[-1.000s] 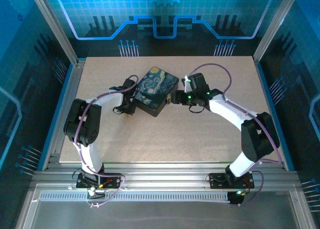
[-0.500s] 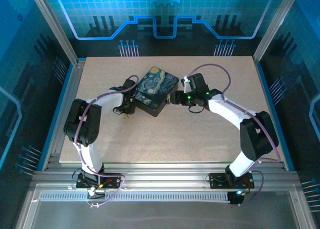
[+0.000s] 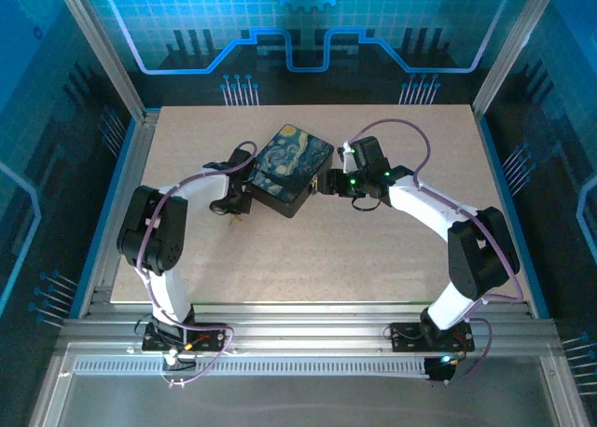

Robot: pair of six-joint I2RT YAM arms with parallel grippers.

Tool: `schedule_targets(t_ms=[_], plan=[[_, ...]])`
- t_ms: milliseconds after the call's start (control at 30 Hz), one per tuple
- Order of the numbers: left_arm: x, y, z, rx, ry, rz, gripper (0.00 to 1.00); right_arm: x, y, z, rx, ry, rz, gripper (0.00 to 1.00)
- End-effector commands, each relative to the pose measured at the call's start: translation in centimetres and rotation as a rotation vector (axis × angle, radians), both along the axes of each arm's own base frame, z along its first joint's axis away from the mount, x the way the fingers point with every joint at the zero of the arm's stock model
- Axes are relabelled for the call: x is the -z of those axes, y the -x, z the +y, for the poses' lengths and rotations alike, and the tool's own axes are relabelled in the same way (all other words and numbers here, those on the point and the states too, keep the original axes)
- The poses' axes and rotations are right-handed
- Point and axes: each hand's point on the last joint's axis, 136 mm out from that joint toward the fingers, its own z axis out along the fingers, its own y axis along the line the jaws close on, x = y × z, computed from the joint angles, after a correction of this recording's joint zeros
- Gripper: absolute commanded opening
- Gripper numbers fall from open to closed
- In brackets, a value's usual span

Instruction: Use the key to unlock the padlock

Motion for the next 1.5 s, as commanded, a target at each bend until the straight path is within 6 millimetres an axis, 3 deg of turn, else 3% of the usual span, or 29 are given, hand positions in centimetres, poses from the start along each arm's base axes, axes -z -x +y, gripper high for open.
schedule_targets(t_ms=[0, 100, 267, 433, 567, 800, 1067, 1200, 1300, 1467], plan=[[-1.3, 3.5, -0.2, -0.054, 0.038, 0.069, 0.00, -0.4, 0.3, -0.3, -0.009, -0.006, 0.003, 0.59], [-2.8, 5.0, -1.5, -0.052, 0.094, 0.060, 0.00, -0.4, 0.5, -0.7, -0.009, 0.010, 0.002, 0.60], [-6.5, 7.4, -6.1, 0.060, 0.166, 0.013, 0.00, -0.6, 0.6, -1.9, 0.014, 0.002, 0.016, 0.59], [-10.1, 9.1, -12.4, 0.203, 0.215, -0.035, 0.00, -0.5, 0.7, -4.9, 0.084, 0.011, 0.041, 0.57], [-11.3, 9.5, -18.1, 0.304, 0.254, -0.067, 0.00, 0.2, 1.5, -8.4, 0.173, 0.046, 0.087, 0.56], [-9.2, 7.3, -28.4, 0.413, 0.288, -0.070, 0.00, 4.1, 4.4, -15.5, 0.396, 0.075, 0.242, 0.52], [-6.3, 5.6, -38.0, 0.476, 0.358, -0.061, 0.00, 7.9, 7.8, -21.2, 0.580, 0.102, 0.358, 0.51], [-3.9, 5.4, -40.2, 0.458, 0.373, -0.047, 0.00, 8.4, 8.6, -22.3, 0.609, 0.072, 0.376, 0.51], [-2.9, 5.1, -40.8, 0.445, 0.385, -0.052, 0.01, 8.3, 8.8, -22.5, 0.600, 0.069, 0.375, 0.51], [-2.8, 4.9, -40.7, 0.439, 0.389, -0.057, 0.24, 8.2, 8.8, -21.1, 0.532, 0.023, 0.389, 0.50]])
